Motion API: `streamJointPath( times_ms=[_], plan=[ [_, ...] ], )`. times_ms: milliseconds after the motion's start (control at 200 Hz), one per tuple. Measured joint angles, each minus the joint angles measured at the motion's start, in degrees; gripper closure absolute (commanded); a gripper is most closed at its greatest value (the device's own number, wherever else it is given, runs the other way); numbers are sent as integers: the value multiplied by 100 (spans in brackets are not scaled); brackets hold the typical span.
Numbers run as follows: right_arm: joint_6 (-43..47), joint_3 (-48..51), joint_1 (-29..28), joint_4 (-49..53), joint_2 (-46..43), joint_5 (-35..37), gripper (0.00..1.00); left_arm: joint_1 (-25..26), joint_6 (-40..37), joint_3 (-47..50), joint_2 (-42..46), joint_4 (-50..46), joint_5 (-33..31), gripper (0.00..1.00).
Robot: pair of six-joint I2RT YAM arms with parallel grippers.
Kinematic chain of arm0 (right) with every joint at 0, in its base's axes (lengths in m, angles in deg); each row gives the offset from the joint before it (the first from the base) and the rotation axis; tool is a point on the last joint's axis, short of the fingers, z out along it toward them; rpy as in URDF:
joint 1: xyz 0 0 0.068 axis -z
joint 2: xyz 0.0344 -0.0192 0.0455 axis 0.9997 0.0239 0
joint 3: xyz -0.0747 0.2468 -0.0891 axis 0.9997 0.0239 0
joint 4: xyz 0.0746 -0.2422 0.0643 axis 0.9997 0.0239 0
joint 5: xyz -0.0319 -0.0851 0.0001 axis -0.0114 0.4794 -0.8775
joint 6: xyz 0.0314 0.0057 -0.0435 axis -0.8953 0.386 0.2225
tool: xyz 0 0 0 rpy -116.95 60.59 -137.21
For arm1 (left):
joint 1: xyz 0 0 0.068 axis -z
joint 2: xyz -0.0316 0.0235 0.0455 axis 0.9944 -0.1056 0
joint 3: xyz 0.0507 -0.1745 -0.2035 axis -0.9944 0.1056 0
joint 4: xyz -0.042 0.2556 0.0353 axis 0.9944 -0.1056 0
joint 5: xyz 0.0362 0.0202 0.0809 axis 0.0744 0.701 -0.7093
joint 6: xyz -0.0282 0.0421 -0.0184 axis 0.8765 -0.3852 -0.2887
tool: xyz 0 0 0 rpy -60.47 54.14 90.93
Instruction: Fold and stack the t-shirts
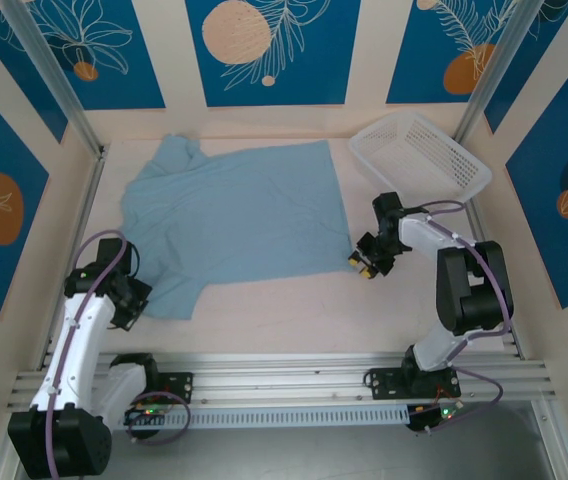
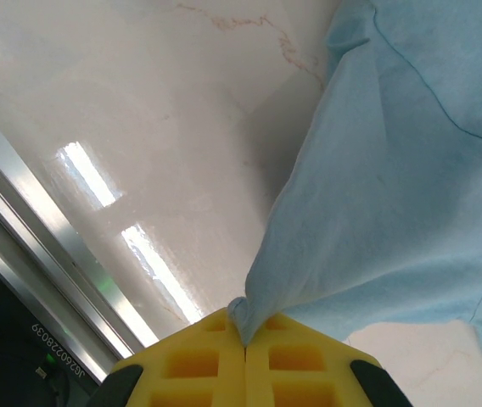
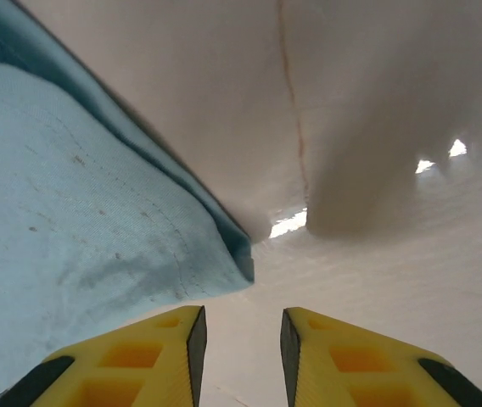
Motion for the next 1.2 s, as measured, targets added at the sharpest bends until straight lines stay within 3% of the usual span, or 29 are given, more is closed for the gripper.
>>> streamJointPath(
  times_ms=[215,445,620,710,940,1195],
  plan=[
    [-151,22,-79,-264,337,-79,69,0,-2,0,70,0,4,100],
    [-153,-129,-92,-92,595,-48,82,0,-2,0,131,-24,22,100],
    [4,-310,-177,-20,636,219,100,0,50,0,273,-87,28,100],
    [109,-382,-197,-13,610,348,100,0,107,-7,385,-190,70,100],
    [306,-348,-271,459,-330,564,100,68,566,-39,793,-654,330,100],
    [365,254,-308,1296,-1388,555,100,553,1095,-212,1176,-1154,424,100]
  ],
)
